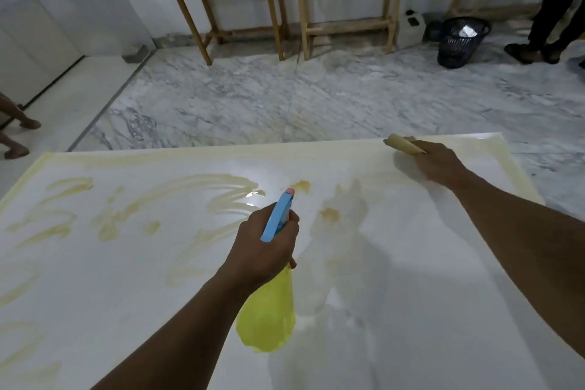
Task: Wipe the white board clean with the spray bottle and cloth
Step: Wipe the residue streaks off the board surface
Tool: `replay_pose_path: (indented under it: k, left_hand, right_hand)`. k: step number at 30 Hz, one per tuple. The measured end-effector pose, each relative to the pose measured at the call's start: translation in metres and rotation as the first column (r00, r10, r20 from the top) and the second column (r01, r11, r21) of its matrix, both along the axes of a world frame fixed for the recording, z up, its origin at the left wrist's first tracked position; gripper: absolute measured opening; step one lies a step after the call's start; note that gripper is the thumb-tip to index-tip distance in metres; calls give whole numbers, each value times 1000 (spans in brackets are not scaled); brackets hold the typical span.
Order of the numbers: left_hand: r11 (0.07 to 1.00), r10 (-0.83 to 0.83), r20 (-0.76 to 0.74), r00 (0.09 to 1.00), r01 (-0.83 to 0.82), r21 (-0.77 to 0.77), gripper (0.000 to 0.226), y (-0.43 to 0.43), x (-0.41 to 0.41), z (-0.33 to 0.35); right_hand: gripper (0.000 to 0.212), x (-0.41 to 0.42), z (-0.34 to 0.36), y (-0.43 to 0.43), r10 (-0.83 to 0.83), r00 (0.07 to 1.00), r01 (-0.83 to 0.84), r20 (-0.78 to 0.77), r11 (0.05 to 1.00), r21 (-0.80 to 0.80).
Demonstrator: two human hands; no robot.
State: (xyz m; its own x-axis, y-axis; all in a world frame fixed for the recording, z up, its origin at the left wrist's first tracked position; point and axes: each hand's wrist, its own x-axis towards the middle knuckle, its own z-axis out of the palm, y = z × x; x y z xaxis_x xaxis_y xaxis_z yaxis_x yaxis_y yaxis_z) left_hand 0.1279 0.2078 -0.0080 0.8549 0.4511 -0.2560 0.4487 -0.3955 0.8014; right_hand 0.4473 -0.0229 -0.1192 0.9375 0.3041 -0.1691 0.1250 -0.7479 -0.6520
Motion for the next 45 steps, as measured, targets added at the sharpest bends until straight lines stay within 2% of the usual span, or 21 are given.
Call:
replay_pose_path:
  k: [3, 6, 9, 12, 16, 19, 22, 25, 26, 28, 30, 31, 33, 34, 35, 38, 40, 42, 44, 45]
  left_hand:
    - [1000, 5, -18, 1000, -5, -5, 8, 10, 9, -14]
    - [999, 38, -27, 999, -39, -35, 9, 20, 2, -20]
    - [997, 65, -45, 997, -66, -28, 9, 26, -16, -15]
    - [999, 52, -45, 998, -51, 8, 11, 24, -44, -1]
    - [998, 46, -43, 998, -45, 37, 11, 14, -94, 15]
    - [999, 33, -16, 999, -33, 30, 10, 2, -146, 27]
    - [999, 47, -1, 999, -47, -4, 12, -6, -202, 31]
    - [998, 46, -13, 999, -47, -30, 15, -9, -246, 34]
    - [998, 41, -14, 999, -42, -41, 14, -9, -257, 36]
    - [998, 30, -11, 999, -31, -61, 12, -7, -271, 39]
    - [999, 28, -5, 1000, -28, -45, 13, -2, -272, 39]
    - [999, 26, 0, 1000, -26, -32, 14, 1, -270, 38]
    - [999, 26, 13, 1000, -25, -22, 17, 6, -260, 38]
    - [999, 26, 17, 1000, -25, -20, 17, 10, -251, 38]
    - [1000, 23, 19, 1000, -22, -17, 17, 13, -243, 38]
    - [1000, 3, 26, 1000, -2, -31, 15, 28, -206, 38]
    - [999, 6, 24, 1000, -5, -34, 14, 43, -175, 33]
    - [1000, 10, 21, 1000, -10, -9, 12, 59, -141, 25]
    - [1000, 17, 9, 1000, -17, 3, 10, 72, -112, 18]
    - [1000, 25, 12, 1000, -25, -7, 9, 78, -99, 14]
  right_hand:
    - [41, -18, -67, 23, 129, 983, -105, 127, 978, -183]
    - [54, -69, -84, 31, 176, 958, -138, 227, 975, -176]
    - [63, -124, -80, 29, 232, 952, -207, 200, 969, -138]
    - [65, -196, -77, 27, 359, 910, -329, 208, 930, -165]
    - [61, -303, -75, 22, 476, 858, -453, 191, 878, -152]
    - [61, -395, -75, 13, 514, 829, -487, 221, 857, -167]
    - [63, -489, -78, 3, 551, 824, -540, 131, 834, -109]
    - [59, -535, -75, 0, 456, 888, -457, 67, 890, 1]
    - [52, -535, -58, 3, 376, 927, -374, -5, 924, 84]
    - [34, -517, -10, 10, 163, 937, -69, -310, 954, 293]
    - [18, -481, 21, 8, 1, 807, 293, -591, 867, 402]
    - [20, -464, 31, 4, -21, 721, 420, -693, 809, 412]
    - [29, -431, 39, -3, 34, 580, 563, -814, 706, 430]
    - [35, -411, 40, -3, 66, 553, 564, -830, 703, 432]
    - [42, -391, 41, -3, 93, 557, 529, -826, 727, 439]
    - [63, -309, 44, 10, 170, 666, 334, -727, 803, 493]
    - [52, -243, 51, 30, 191, 793, 153, -578, 856, 493]
    - [27, -179, 62, 57, 152, 927, -25, -344, 937, 347]
    - [30, -121, 64, 84, 125, 988, -114, -94, 987, 117]
    - [35, -97, 62, 97, 136, 990, -135, -27, 990, 30]
